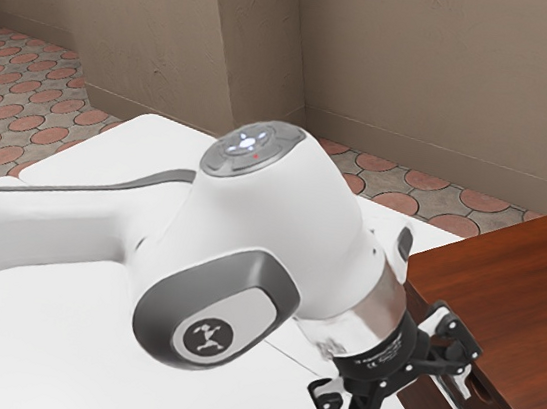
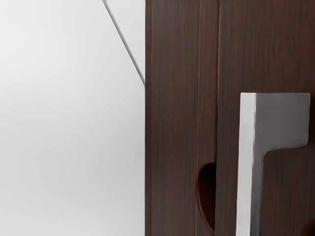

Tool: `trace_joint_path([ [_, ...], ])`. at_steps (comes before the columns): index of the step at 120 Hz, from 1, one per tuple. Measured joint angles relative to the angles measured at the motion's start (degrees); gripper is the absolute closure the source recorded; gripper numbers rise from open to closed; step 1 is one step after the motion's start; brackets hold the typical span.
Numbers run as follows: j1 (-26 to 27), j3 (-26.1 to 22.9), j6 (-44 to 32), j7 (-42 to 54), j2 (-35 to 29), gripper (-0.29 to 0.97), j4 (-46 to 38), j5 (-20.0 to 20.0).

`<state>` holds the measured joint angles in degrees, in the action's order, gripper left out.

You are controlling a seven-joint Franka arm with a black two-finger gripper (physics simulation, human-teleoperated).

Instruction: Pull the drawer handle with one arm to open the drawer

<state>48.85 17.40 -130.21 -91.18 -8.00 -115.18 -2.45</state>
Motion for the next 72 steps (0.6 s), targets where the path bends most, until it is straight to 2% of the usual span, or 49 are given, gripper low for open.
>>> trace_joint_path([
  [34, -0.04, 0.00, -0.49, 0.20, 1.10, 0.00, 1.07, -0.06],
  [72, 0.20, -0.01, -0.62, 0.40, 1.41, 0.25, 0.84, -0.83],
])
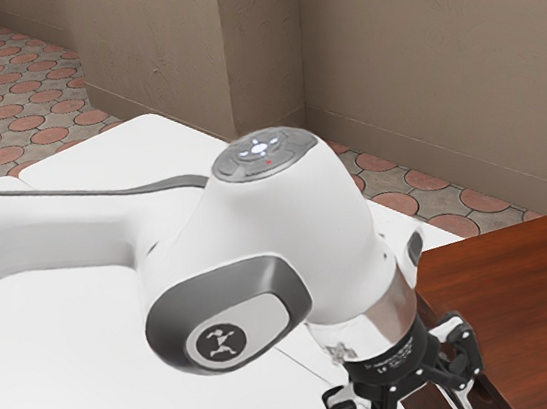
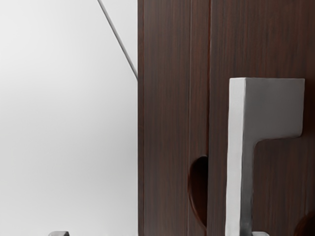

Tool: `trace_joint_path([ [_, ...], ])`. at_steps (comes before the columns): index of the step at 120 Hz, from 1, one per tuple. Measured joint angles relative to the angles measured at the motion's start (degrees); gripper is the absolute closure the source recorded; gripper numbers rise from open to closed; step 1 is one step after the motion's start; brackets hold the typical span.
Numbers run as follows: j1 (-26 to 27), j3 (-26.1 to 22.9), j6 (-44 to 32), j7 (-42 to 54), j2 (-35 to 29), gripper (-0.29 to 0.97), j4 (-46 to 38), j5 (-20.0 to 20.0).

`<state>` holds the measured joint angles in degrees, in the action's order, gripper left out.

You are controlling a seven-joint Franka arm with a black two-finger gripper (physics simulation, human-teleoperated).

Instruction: Pull the drawer handle with one arm to open the drawer

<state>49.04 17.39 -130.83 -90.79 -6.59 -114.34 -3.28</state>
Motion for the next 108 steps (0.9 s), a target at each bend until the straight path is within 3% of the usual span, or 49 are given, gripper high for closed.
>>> trace_joint_path([
  [53, 0.07, 0.01, -0.01, 0.25, -0.14, 0.50, -0.13, 0.37],
  [108, -0.03, 0.01, 0.02, 1.02, -1.85, 0.56, -2.13, 0.69],
])
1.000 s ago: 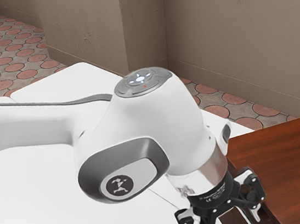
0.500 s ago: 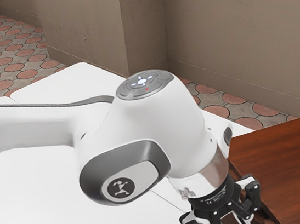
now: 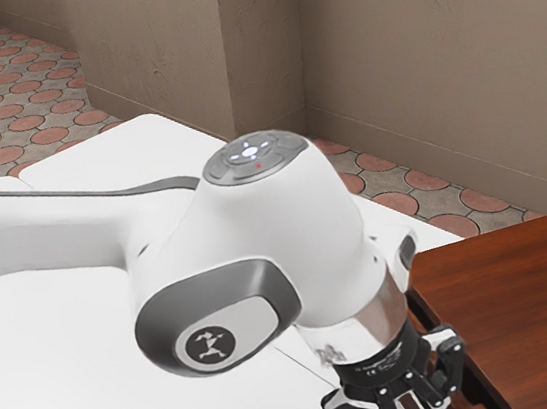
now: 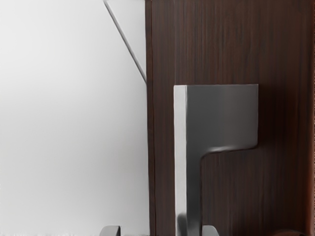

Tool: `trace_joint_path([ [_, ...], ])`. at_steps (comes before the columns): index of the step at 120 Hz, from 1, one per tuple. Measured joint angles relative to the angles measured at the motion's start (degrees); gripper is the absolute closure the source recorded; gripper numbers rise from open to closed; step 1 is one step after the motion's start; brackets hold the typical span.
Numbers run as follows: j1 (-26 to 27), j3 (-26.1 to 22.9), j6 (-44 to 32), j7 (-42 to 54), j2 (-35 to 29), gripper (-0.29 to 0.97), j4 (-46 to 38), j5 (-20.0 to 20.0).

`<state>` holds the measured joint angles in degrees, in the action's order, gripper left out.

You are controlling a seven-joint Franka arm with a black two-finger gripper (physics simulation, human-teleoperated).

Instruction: Pull the drawer handle with one arm to open the drawer

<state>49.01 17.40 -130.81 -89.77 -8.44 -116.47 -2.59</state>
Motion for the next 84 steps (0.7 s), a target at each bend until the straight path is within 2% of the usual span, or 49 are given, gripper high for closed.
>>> trace_joint_path([
  [84, 1.27, 0.01, 0.06, 0.24, -7.49, 0.57, -7.34, 2.13],
])
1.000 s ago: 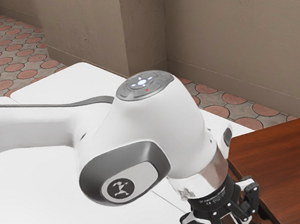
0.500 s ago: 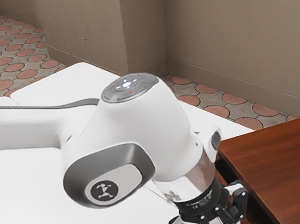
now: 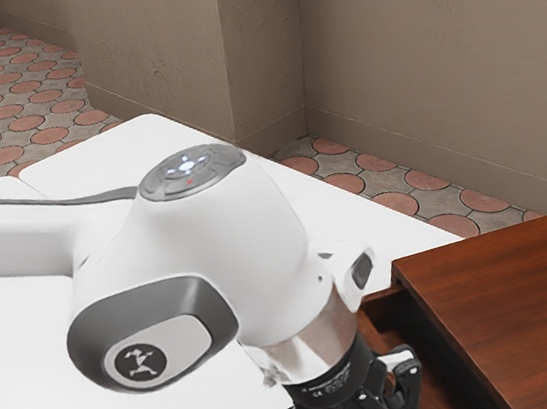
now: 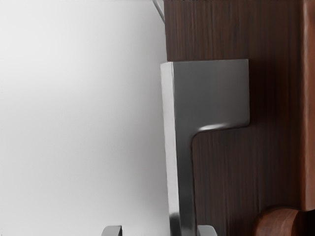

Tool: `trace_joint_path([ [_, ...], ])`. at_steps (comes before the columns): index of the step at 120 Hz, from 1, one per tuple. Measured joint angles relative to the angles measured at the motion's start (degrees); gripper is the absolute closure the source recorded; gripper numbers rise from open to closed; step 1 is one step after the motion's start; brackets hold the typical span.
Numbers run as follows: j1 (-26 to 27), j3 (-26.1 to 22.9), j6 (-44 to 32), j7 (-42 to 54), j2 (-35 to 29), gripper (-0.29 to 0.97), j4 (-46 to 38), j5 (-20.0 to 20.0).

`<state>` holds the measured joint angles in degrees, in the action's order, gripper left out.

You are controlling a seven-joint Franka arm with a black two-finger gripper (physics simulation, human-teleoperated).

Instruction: Pull the drawer handle with one arm to open the drawer

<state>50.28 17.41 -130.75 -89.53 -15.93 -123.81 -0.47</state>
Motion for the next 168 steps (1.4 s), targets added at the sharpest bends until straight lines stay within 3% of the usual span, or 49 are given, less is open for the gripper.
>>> trace_joint_path([
  [168, -1.40, 0.43, 0.01, -0.25, -14.13, 0.57, -11.58, 4.18],
])
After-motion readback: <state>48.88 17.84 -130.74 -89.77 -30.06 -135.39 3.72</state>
